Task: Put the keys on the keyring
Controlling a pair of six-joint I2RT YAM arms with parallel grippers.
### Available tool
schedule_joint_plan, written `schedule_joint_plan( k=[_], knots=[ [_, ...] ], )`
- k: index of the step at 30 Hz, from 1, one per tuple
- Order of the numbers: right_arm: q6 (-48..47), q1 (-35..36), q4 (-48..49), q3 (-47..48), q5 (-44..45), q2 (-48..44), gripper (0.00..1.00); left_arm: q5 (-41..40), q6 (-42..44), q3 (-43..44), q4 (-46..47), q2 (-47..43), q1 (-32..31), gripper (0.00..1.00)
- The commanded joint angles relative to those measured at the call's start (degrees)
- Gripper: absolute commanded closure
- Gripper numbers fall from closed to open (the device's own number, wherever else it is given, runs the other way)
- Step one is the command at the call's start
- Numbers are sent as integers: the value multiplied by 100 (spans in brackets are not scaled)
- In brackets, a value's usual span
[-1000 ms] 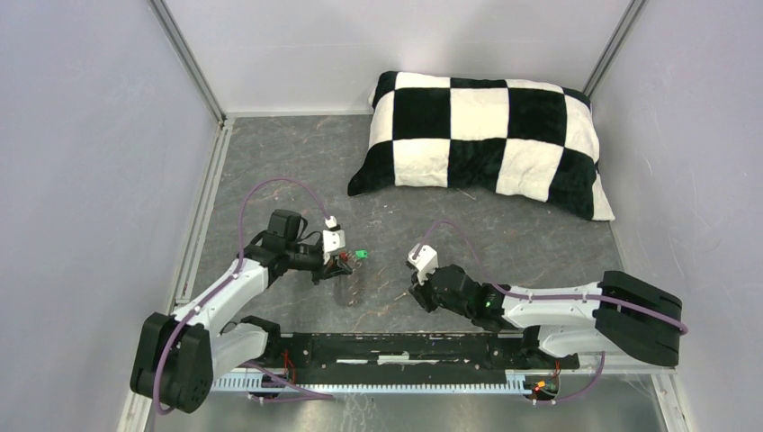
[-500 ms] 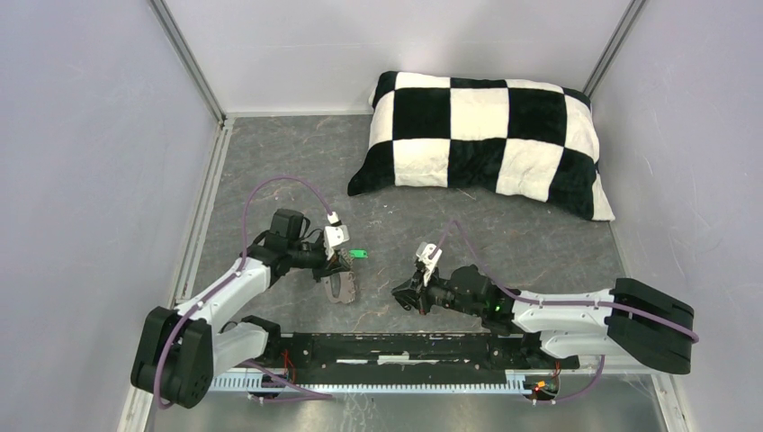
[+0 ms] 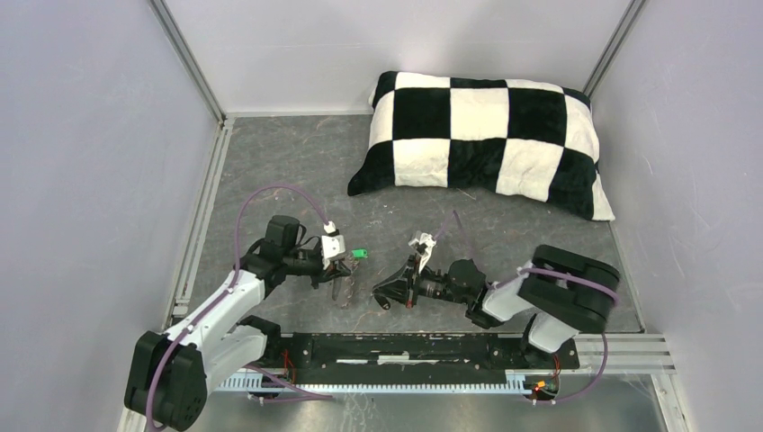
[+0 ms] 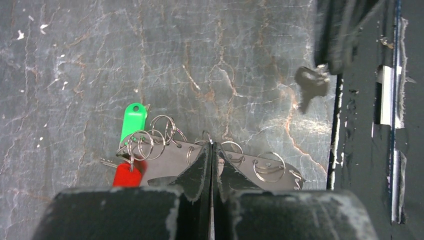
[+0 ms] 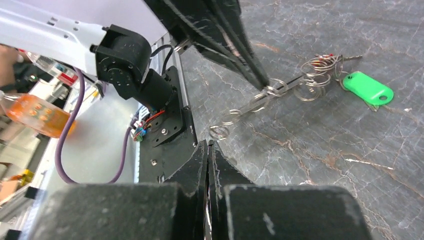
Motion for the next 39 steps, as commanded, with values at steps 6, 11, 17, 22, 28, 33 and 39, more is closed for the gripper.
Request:
schedule_joint_plan(
  k=[6,11,17,22,28,33,39],
  knots=[
    [957,-304,2890,466,-841,1690,99,727,785,255,-334,-93,-24,98],
    [985,-358,3211,396,-771,1789,99,828,851,355,-280,-77,-20,98],
    [909,-556,3167,405,-624,1471,99,893,-72,628,430,-36,-24,98],
    [886,-871,3069,710,-849,1204,100,695,-867,916,994,-71,-24,98],
    [1156,-1266,3061,1046,-1227,973,100,575,-1479,1044,1226,-298,-24,98],
    [448,-1317,1754,705,-1143,388,100,637,-442,894,295,-354,-29,98],
    [-111,-1666,499,-161,-777,-542,100,331,1455,837,-508,518,-82,77]
  ],
)
